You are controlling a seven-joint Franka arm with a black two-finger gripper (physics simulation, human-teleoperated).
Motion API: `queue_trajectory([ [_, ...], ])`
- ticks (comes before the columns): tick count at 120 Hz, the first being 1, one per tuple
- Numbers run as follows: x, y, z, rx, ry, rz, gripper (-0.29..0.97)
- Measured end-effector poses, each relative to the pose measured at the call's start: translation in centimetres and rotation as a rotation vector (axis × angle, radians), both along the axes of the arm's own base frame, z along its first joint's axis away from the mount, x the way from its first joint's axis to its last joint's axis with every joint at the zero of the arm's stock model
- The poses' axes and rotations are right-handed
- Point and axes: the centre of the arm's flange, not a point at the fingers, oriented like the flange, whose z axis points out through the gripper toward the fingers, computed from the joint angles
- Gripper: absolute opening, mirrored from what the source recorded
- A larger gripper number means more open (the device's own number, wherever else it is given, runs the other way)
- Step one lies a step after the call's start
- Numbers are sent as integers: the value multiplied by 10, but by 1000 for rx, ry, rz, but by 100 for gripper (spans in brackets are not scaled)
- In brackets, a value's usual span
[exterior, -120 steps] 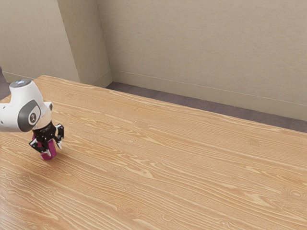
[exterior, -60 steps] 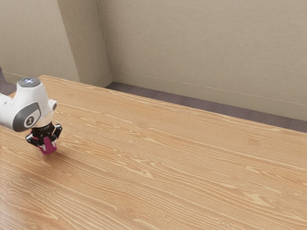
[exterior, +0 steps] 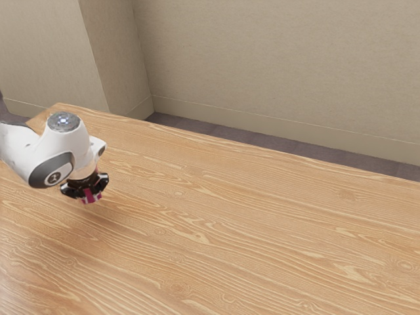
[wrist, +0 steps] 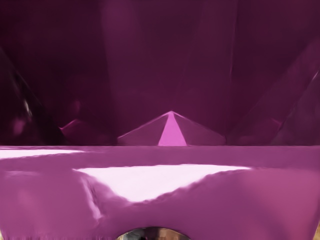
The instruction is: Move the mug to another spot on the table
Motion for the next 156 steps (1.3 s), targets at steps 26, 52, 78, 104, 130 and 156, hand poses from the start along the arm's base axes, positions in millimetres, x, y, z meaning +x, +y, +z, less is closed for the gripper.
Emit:
queue_trajectory([
  [26,1,-50,-10,-17,9,-94,-10],
  [52,-6,-117,-6,-9,-2,-224,-10],
  [78,-6,-162,-16,-33,10,-312,-10],
  [104,6,-205,-34,-109,23,-390,-10],
  [130,22,-214,-48,-146,26,-430,10],
  [156,9,-217,-36,-103,16,-461,47],
])
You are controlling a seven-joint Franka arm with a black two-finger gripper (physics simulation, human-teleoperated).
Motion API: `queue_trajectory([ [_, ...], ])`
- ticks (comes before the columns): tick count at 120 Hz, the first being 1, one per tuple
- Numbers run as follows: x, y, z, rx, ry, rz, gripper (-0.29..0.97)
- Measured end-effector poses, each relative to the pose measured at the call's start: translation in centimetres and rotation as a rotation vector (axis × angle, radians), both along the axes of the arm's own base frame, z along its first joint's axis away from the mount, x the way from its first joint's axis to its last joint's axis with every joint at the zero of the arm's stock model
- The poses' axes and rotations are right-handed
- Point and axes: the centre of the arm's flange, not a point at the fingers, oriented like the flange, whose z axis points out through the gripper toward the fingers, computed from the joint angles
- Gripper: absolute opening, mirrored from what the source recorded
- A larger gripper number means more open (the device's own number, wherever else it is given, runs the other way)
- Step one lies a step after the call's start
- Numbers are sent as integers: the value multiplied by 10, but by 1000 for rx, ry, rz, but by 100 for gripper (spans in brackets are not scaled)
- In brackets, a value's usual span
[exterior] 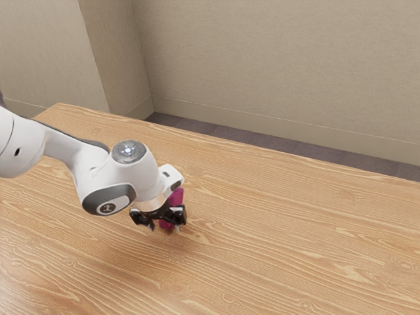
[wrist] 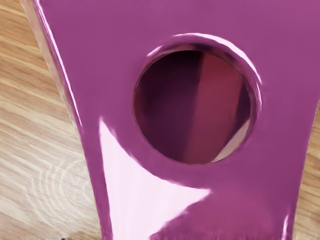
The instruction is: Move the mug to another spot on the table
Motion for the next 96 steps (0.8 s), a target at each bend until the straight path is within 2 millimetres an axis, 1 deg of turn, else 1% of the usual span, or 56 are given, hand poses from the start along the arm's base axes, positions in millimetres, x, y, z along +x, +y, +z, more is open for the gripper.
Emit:
queue_trajectory([
  [12,-5,-3,9,23,-18,-12,55],
  [28,-7,4,27,40,-52,-4,61],
  [35,-7,7,35,50,-70,-1,63],
  [50,-6,5,54,91,-113,-8,65],
  [70,-4,0,87,158,-188,-18,67],
  [82,6,-13,110,163,-242,-38,67],
  [88,14,-15,120,152,-263,-38,67],
  [96,30,-15,132,117,-282,-34,67],
])
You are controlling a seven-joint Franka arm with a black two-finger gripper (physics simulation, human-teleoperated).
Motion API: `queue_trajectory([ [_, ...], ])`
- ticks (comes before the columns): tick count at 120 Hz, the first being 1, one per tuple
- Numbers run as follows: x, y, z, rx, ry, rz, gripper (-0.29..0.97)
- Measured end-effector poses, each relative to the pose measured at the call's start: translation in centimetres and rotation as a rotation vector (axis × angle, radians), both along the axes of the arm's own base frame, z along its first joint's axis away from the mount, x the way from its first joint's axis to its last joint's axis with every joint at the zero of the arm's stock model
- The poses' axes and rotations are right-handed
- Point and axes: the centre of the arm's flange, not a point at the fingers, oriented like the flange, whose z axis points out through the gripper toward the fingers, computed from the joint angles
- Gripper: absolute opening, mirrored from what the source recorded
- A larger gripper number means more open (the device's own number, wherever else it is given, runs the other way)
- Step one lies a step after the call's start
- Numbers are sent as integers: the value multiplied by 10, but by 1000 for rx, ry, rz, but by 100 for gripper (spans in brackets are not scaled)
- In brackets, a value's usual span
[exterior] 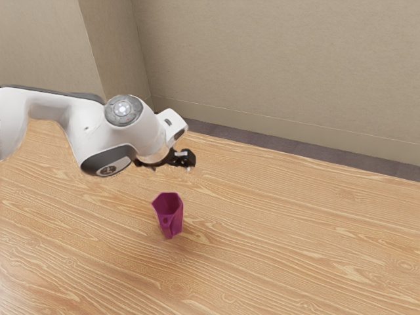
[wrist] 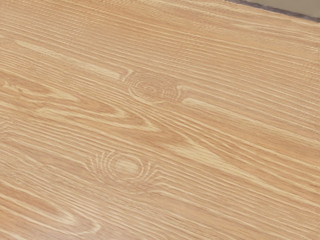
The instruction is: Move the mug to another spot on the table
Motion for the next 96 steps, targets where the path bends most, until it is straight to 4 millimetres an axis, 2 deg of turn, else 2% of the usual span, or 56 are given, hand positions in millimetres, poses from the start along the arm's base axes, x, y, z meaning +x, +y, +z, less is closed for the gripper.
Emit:
queue_trajectory([
  [11,29,4,14,-53,-5,-7,68],
  [21,57,32,31,-69,2,20,68],
  [33,79,53,54,-63,31,33,68],
  [45,92,63,84,-43,92,25,68],
  [58,94,59,113,20,180,-47,68],
  [70,89,57,120,83,262,-128,68],
  [76,86,49,127,103,296,-177,68],
  [86,81,24,165,118,312,-270,68],
  [96,67,5,230,170,289,-341,68],
])
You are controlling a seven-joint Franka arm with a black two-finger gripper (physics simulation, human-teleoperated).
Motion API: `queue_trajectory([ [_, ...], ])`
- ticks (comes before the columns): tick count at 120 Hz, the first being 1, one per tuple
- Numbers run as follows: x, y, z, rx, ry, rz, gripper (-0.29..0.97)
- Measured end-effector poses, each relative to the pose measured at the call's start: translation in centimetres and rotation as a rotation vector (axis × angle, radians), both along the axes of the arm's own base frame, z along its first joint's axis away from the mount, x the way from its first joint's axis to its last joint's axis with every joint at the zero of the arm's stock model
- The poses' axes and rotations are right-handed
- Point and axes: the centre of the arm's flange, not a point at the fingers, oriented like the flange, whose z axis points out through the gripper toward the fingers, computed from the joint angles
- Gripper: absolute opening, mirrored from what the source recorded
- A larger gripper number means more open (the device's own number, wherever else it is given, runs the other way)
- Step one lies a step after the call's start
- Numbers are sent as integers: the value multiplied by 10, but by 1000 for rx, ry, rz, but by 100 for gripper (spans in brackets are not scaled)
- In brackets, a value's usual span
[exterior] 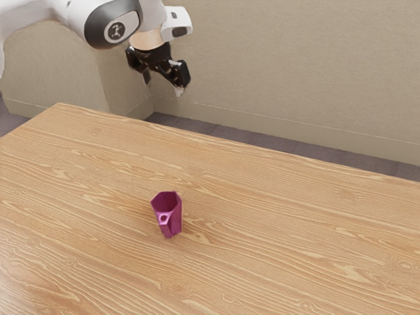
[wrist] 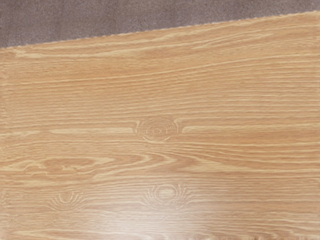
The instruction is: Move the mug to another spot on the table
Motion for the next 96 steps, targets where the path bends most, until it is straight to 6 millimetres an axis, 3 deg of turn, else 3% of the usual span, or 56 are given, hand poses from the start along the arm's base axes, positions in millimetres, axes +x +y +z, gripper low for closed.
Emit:
queue_trajectory([
  [4,-3,6,10,19,14,-11,68],
  [11,-2,32,7,36,67,-10,68],
  [19,-4,40,4,57,116,-41,68],
  [96,-13,47,-5,144,287,-309,68],
])
